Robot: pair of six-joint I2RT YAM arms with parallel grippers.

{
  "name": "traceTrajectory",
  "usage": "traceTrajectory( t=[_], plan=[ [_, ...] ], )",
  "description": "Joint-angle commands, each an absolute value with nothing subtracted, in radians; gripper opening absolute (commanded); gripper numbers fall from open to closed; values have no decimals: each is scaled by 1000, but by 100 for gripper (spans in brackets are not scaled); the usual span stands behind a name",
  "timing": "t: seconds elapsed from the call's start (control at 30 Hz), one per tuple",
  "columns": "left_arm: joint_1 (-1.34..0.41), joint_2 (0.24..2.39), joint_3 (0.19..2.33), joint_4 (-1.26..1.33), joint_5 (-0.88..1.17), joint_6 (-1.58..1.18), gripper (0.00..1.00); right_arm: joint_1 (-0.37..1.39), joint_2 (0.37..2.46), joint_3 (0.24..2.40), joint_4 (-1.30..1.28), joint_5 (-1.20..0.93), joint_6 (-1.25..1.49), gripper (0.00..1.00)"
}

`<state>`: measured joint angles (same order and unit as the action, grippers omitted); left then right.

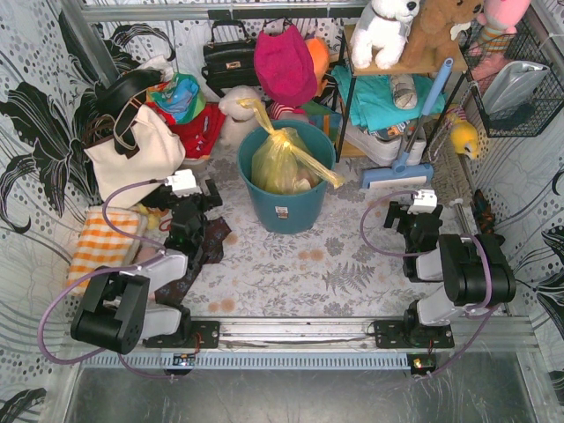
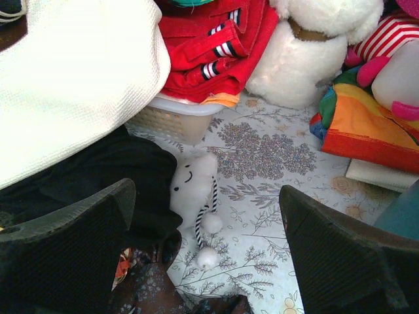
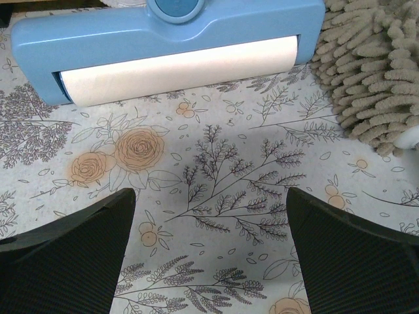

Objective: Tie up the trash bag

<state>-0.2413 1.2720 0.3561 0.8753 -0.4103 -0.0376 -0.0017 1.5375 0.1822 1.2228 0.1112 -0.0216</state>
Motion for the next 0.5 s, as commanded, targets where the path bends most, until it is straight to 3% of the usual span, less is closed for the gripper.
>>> traceTrajectory(
  t=[0.0, 0.13, 0.27, 0.47],
  plan=[
    [-242, 1257, 320, 911, -452, -19, 99, -2, 1534, 198, 1282, 101, -32, 97],
    [-233, 1307, 261, 1028, -491, -29, 98, -2, 1535, 198, 1286, 101, -32, 97],
    [-223, 1408, 222, 1175, -415, 4, 98, -2, 1535, 198, 1286, 101, -33, 97],
    [-127, 1418, 206, 1181, -215, -51, 98, -2, 1536, 198, 1287, 101, -33, 97]
  ],
)
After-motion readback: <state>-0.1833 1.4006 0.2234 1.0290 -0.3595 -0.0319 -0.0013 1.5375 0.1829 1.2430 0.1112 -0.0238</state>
